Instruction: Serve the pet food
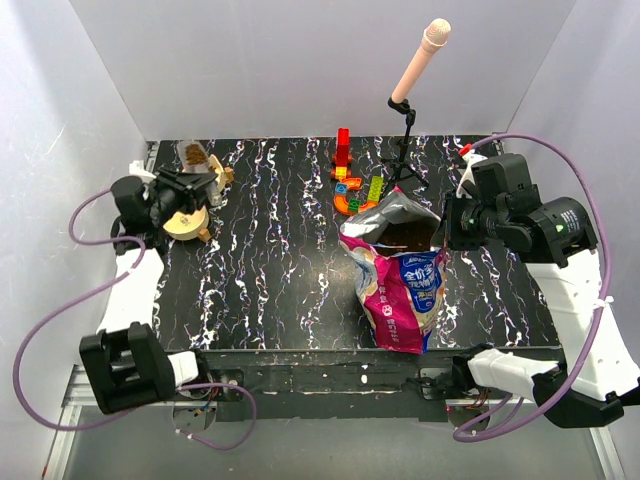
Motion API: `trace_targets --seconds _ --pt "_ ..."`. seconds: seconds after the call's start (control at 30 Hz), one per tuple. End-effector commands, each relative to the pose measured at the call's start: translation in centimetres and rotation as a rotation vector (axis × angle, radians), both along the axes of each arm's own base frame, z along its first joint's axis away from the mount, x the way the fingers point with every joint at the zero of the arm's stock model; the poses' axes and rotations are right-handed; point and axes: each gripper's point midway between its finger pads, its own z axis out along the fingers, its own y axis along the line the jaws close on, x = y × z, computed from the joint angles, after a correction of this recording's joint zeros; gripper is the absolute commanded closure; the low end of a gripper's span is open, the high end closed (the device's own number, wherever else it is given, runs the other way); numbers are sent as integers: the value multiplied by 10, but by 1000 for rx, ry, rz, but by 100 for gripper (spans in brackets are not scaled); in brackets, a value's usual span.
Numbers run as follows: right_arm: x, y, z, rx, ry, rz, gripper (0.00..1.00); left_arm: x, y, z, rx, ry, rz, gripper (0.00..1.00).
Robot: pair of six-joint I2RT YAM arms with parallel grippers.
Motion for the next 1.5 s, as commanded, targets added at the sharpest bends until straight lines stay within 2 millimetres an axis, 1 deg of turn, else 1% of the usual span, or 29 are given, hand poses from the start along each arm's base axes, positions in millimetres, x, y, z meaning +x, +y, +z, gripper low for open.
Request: trace_targets --seconds 0.0,0.03,0.17,0.2,0.3,0.47,0.6,0.83,1.0,1.07,1.2,1.23,1.33,1.47 --pt "12 23 80 211 -322 70 99 -33 18 10 29 -54 50 100" --pt "11 23 79 213 -319 74 99 -37 21 4 27 -34 62 100" --pt "9 22 78 209 -321 75 99 -51 28 -4 26 -12 93 100" --pt "8 22 78 206 -323 76 99 -55 29 -12 24 21 96 100" --pt "8 21 77 205 -327 76 99 -61 33 -23 24 56 112 100" --pt "6 21 78 201 -334 83 99 -66 41 -36 -5 88 153 100" --pt "2 21 76 201 -334 87 99 -67 46 -54 -42 152 174 100" --pt "0 14 75 188 -350 69 99 -65 54 -84 -126 250 205 100" --pt "0 11 76 179 -360 60 99 -51 62 -103 -179 311 226 100" --pt "0 11 77 181 -363 61 99 -43 68 -102 -181 300 247 100" --pt "-1 10 78 179 -367 64 99 -35 74 -118 -233 375 284 100" --pt "2 6 78 163 -377 38 99 -33 75 -120 -248 388 290 100" --pt "3 4 79 158 -384 31 99 -30 76 -128 -267 458 293 100" --pt "3 3 78 158 -391 24 99 -24 79 -125 -275 511 288 100"
